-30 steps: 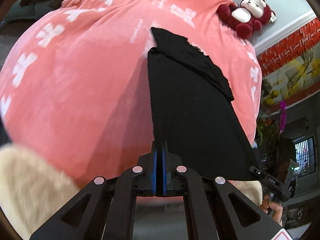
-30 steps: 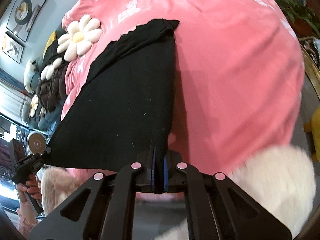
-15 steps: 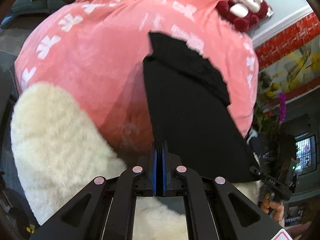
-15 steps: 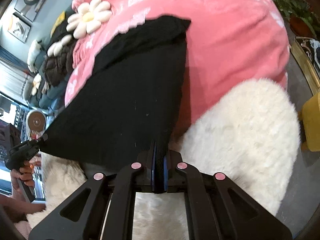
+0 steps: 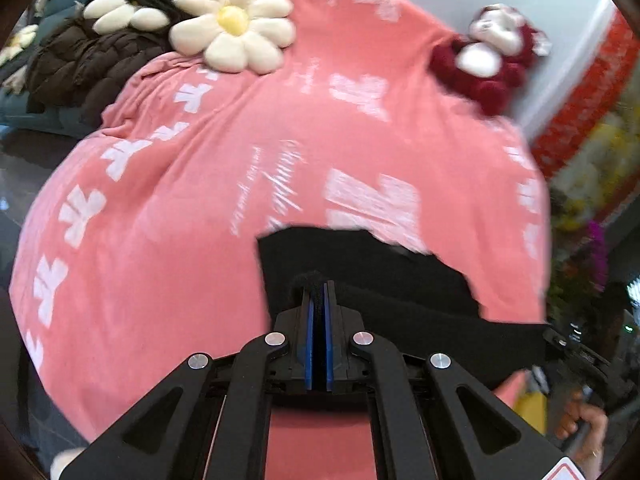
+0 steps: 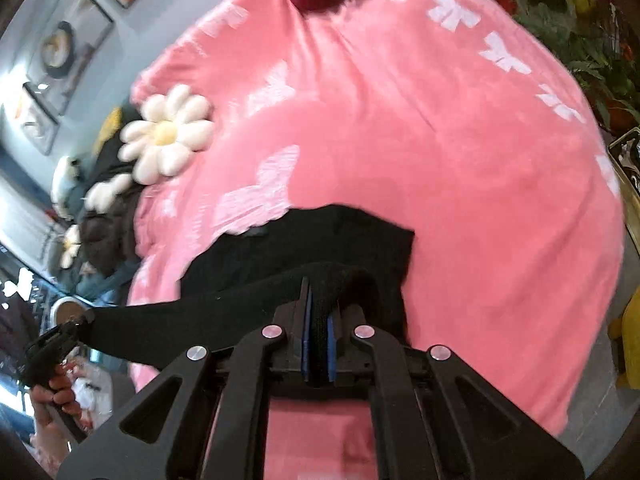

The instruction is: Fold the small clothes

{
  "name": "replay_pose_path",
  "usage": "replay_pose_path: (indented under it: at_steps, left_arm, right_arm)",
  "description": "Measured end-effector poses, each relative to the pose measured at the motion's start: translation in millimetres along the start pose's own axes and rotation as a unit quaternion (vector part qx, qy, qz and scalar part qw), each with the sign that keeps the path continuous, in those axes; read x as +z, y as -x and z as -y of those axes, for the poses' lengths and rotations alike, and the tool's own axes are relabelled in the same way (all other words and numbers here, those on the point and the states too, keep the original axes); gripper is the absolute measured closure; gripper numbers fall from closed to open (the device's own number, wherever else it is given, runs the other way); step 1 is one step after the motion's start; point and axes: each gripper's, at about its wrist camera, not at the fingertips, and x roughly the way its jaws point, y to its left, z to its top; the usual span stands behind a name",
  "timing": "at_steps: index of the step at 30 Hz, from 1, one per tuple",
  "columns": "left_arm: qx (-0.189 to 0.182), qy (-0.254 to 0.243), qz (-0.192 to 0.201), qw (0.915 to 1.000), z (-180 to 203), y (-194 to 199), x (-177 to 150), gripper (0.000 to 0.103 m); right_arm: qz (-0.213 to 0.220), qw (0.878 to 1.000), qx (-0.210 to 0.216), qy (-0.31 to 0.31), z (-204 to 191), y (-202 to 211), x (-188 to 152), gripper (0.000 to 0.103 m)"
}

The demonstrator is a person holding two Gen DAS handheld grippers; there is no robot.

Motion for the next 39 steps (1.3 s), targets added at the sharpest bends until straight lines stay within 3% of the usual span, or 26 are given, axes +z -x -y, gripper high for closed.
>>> replay_pose_path:
  at_steps: [4,6,7,8,10,11,14,17,19,21,22,24,26,29,31,32,35,39]
  left_arm:
    - [0.079,0.007,-0.031,0.9964,-6.3,-90.8,26.7,0.096]
    - [0.118,0.011,-0.052,0.9916,-15.1,-126.0,31.5,0.084]
    - [0.123,0.016,-0.057,0.9906,-19.9,-133.6,32.5,0.073]
    - [0.121,0.025,-0.058,0.9907,-26.3,-137.3,34.4,0.069]
    - [0.079,0.045,-0.043,0.9949,-41.9,-129.5,35.5,0.057]
    - [0.071,0.051,-0.039,0.9954,-47.0,-125.7,35.1,0.044]
    - [0.044,0.045,-0.028,0.9976,-52.1,-100.9,20.7,0.043]
    - [0.019,0.036,-0.063,0.9972,-49.1,-92.5,-6.5,0.035]
    - [0.009,0.048,-0.112,0.9926,-45.5,-106.1,-25.7,0.034]
    - [0.006,0.061,-0.136,0.9889,-40.5,-120.9,-34.2,0.035]
    - [0.001,0.066,-0.133,0.9889,-38.1,-125.0,-35.1,0.037]
    - [-0.003,0.076,-0.123,0.9895,-32.4,-135.5,-27.7,0.055]
    - [-0.011,0.088,-0.114,0.9895,-28.7,-144.0,-11.4,0.057]
    - [-0.043,0.122,-0.063,0.9896,-25.6,-139.3,27.4,0.053]
    - [-0.044,0.139,-0.016,0.9892,-29.3,-128.5,49.7,0.035]
    - [-0.028,0.145,-0.004,0.9890,-32.1,-124.2,55.2,0.029]
    - [-0.021,0.137,-0.003,0.9904,-45.4,-112.1,51.2,0.028]
    - [0.013,0.081,-0.041,0.9958,-69.1,-99.6,-5.5,0.028]
  right_arm:
    - [-0.026,0.998,-0.047,-0.026,12.6,-79.4,22.1,0.093]
    - [-0.017,0.997,-0.067,-0.033,19.8,-95.1,27.4,0.093]
    - [-0.008,0.997,-0.069,-0.035,23.5,-94.2,29.0,0.092]
    - [0.000,0.998,-0.060,-0.036,28.8,-90.2,29.4,0.089]
    - [0.015,0.998,-0.051,-0.026,31.5,-78.5,25.2,0.070]
    - [0.025,0.998,-0.051,-0.006,31.0,-67.3,15.8,0.060]
    - [0.010,0.998,-0.041,0.036,25.3,-49.1,-13.6,0.060]
    - [-0.027,0.998,-0.021,0.059,13.8,-52.3,-39.8,0.060]
    - [-0.037,0.997,-0.021,0.065,6.5,-64.1,-45.6,0.060]
    - [-0.037,0.997,-0.021,0.060,2.3,-76.3,-40.1,0.062]
    - [-0.038,0.998,-0.011,0.053,2.0,-82.7,-34.6,0.067]
    - [-0.059,0.998,0.007,0.027,3.0,-104.4,-17.3,0.078]
    - [-0.040,0.999,0.017,0.015,1.1,-113.1,7.6,0.078]
    - [0.027,0.999,0.013,-0.018,6.7,-102.8,48.2,0.078]
    - [0.048,0.998,-0.019,-0.026,13.6,-96.1,59.5,0.076]
    - [0.052,0.998,-0.028,-0.026,17.6,-90.6,59.3,0.075]
    - [0.035,0.999,-0.031,-0.017,30.3,-75.1,30.4,0.073]
    - [0.002,0.998,-0.059,0.030,42.8,-59.8,-35.6,0.070]
